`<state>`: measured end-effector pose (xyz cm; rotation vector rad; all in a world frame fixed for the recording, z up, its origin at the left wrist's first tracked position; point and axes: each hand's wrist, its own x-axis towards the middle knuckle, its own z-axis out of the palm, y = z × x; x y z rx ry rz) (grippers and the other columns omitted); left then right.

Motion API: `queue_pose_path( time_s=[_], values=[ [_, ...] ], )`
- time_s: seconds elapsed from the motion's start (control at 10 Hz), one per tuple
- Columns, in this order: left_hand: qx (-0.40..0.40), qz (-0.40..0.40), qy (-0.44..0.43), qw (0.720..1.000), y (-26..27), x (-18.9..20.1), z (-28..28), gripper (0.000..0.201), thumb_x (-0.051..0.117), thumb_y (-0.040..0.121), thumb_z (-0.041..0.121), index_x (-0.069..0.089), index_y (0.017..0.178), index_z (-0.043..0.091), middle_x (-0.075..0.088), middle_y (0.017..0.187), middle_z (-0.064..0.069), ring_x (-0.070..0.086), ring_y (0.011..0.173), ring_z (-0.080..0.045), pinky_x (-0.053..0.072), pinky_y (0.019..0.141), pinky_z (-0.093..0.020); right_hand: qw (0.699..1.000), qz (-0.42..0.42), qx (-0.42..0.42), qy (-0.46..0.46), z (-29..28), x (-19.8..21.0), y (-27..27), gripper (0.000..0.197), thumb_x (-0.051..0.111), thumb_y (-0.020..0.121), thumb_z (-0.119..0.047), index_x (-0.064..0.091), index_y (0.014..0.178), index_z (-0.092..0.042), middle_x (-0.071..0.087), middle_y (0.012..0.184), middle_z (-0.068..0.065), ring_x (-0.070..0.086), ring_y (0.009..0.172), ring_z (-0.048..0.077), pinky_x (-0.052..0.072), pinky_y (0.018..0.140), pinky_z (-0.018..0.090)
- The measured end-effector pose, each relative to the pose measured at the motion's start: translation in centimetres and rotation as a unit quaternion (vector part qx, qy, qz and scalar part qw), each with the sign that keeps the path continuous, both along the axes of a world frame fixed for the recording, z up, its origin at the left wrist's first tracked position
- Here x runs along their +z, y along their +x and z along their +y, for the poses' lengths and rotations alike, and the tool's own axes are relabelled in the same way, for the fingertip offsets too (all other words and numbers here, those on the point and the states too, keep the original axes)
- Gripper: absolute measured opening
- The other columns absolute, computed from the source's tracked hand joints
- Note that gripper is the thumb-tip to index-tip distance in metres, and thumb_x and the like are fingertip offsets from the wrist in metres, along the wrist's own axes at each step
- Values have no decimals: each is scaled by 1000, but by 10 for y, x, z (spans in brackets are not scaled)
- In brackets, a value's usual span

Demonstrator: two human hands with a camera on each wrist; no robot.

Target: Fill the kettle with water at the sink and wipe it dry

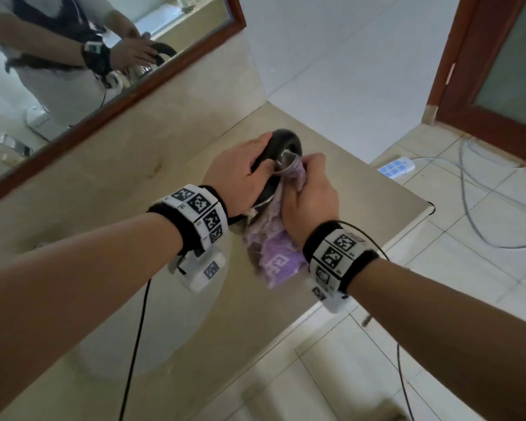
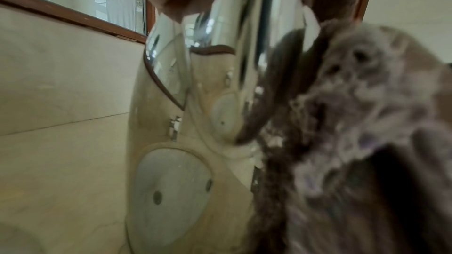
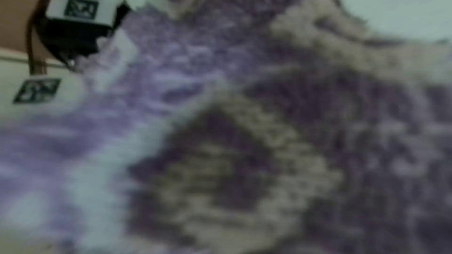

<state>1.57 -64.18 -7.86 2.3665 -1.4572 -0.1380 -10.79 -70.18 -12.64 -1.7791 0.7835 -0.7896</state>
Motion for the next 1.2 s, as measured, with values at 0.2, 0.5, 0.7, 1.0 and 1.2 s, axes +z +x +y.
queue_pose_path(
  time_s=[0.2, 0.5, 0.7, 1.0, 1.2],
  values=[
    [7, 11, -7, 1000, -7, 7, 4, 58, 36, 90, 37, 46, 142, 14, 65, 116, 0, 60, 100, -17, 50, 90, -38, 987, 37, -69, 141, 18, -46, -17, 13, 34, 101, -33, 33, 97, -21, 51, 70, -11, 48, 58, 1, 33, 52, 23],
    [16, -10, -14, 1000, -3, 3, 3, 59, 39, 89, 39, 46, 143, 16, 67, 121, -2, 61, 108, -21, 47, 96, -39, 1000, 0, -16, 8, 7, -5, -2, 8, 43, 94, -25, 38, 99, -26, 53, 68, -14, 50, 57, 0, 32, 47, 16],
    [28, -4, -41, 999, 0, 2, 6, 55, 45, 92, 39, 49, 143, 18, 67, 122, 2, 62, 105, -16, 47, 95, -32, 990, 111, 46, -70, -54, -34, 10, 16, 46, 95, -30, 46, 98, -14, 55, 72, 0, 51, 65, 22, 36, 59, 27],
    [57, 15, -10, 998, -5, 0, 11, 47, 31, 99, 40, 48, 140, 24, 66, 118, -2, 60, 101, -16, 45, 91, -31, 899, 382, 116, -179, -78, -54, 32, 37, 32, 97, -46, 47, 95, -13, 64, 103, 17, 62, 92, 37, 45, 75, 39],
    [202, 37, -43, 978, 11, 47, 63, 31, 42, 96, 20, 66, 85, 4, 64, 75, -11, 58, 72, -27, 49, 69, -38, 879, 428, 123, -168, -64, 42, 18, 63, 64, 73, -45, 43, 125, -15, 50, 123, 12, 52, 114, 33, 49, 94, 46]
  ],
)
